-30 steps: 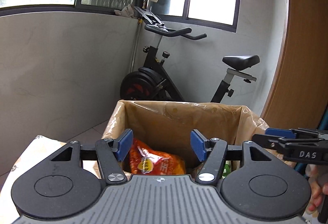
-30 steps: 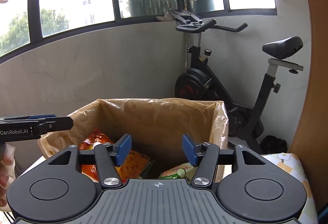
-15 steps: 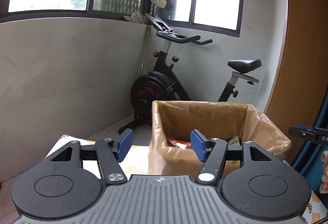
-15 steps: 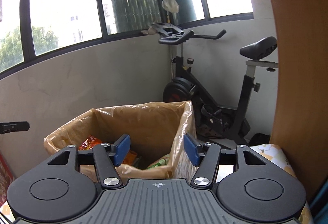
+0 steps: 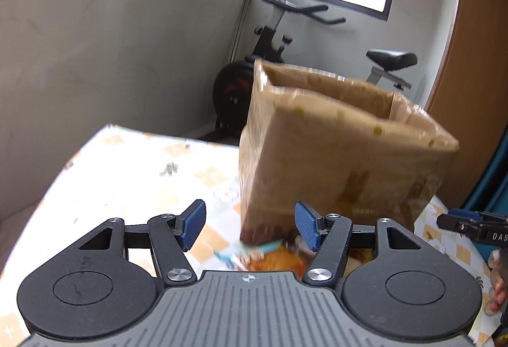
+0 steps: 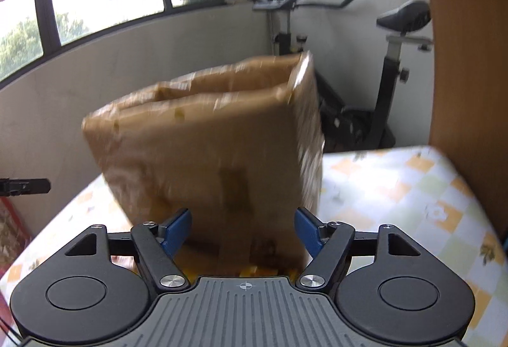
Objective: Organize snacks
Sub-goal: 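Move both open tools back to the snack pile, then grasp the wrapped bread bun with the left tool while the right tool grasps the yellow bag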
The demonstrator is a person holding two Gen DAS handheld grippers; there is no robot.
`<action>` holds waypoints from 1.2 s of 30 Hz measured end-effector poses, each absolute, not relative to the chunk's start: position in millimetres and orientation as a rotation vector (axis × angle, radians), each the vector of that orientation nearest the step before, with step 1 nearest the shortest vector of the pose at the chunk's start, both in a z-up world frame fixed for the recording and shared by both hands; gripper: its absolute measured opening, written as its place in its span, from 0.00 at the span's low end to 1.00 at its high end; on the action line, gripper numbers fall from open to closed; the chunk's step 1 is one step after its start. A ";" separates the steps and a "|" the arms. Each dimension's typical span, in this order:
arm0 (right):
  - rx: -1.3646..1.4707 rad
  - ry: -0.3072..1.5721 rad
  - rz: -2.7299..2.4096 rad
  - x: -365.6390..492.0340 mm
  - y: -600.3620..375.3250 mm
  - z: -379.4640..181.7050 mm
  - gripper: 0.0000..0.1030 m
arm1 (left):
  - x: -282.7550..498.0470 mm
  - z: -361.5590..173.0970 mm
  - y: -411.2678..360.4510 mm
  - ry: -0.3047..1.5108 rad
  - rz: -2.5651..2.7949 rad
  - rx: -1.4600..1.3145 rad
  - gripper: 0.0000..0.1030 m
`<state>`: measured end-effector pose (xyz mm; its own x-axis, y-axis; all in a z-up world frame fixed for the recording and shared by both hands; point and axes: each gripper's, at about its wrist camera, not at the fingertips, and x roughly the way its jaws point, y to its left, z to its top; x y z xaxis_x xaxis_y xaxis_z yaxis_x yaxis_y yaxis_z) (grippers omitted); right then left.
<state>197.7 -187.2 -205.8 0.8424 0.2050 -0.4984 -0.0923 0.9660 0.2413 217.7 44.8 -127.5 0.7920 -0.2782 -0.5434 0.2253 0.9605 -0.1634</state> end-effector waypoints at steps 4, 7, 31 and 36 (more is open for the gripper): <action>0.195 0.617 0.218 199.0 -161.4 -226.6 0.77 | 212.2 -146.8 41.2 0.647 -0.263 -0.109 0.63; 0.171 0.657 0.273 201.4 -139.7 -238.5 0.84 | 208.6 -155.2 36.8 0.658 -0.257 -0.101 0.63; 0.196 0.747 0.234 196.4 -157.4 -265.5 0.66 | 225.9 -188.3 8.5 0.771 -0.245 -0.079 0.78; 0.251 0.748 0.172 192.5 -180.5 -271.4 0.66 | 248.0 -198.8 -12.0 0.793 -0.194 -0.050 0.87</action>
